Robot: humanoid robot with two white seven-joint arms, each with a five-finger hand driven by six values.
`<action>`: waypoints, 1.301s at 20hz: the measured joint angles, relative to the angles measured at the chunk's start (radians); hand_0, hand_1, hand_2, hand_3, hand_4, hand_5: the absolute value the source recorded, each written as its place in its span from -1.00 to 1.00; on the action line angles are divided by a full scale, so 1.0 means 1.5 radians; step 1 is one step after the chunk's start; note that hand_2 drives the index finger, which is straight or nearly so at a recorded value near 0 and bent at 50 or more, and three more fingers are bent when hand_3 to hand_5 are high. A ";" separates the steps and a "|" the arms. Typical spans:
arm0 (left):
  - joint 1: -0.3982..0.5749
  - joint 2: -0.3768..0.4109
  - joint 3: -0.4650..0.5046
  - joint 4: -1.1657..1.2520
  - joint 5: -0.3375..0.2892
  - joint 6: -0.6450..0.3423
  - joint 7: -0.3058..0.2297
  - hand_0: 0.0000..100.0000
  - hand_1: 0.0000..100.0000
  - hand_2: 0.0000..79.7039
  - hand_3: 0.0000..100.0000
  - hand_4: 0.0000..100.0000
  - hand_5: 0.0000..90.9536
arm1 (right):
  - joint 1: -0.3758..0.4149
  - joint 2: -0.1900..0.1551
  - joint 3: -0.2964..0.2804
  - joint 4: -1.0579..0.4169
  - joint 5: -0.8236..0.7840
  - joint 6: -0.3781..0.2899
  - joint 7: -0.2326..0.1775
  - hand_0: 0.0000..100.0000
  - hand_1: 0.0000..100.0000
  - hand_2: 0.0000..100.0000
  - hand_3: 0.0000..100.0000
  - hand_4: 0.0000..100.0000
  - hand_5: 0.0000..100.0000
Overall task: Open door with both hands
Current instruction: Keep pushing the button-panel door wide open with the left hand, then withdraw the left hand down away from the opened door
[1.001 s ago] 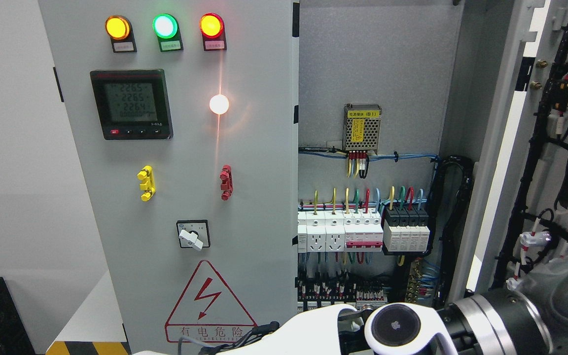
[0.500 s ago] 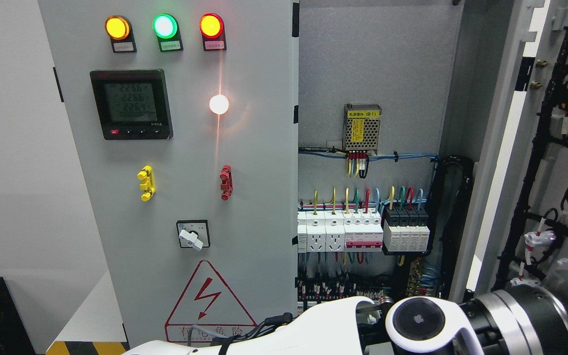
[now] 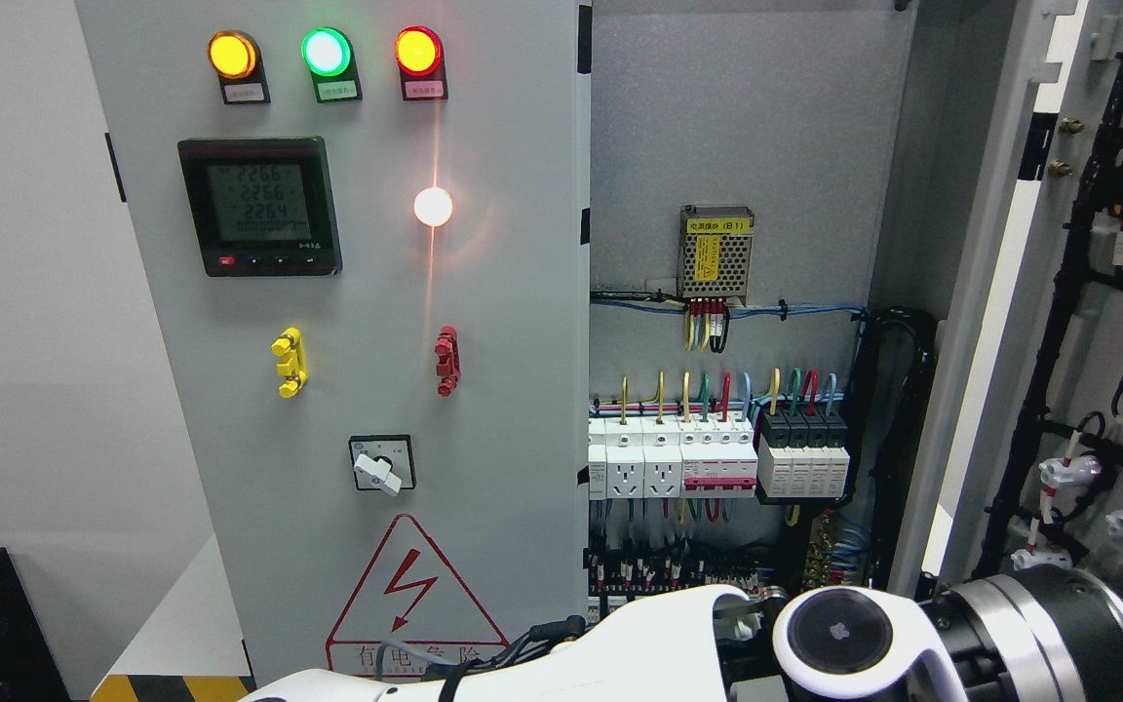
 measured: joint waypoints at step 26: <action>0.244 0.287 0.099 -0.215 0.000 -0.007 0.004 -1.00 -1.00 -1.00 -1.00 -1.00 -1.00 | 0.000 0.000 0.000 0.000 0.000 0.000 0.000 -0.62 -1.00 -1.00 -1.00 -1.00 -1.00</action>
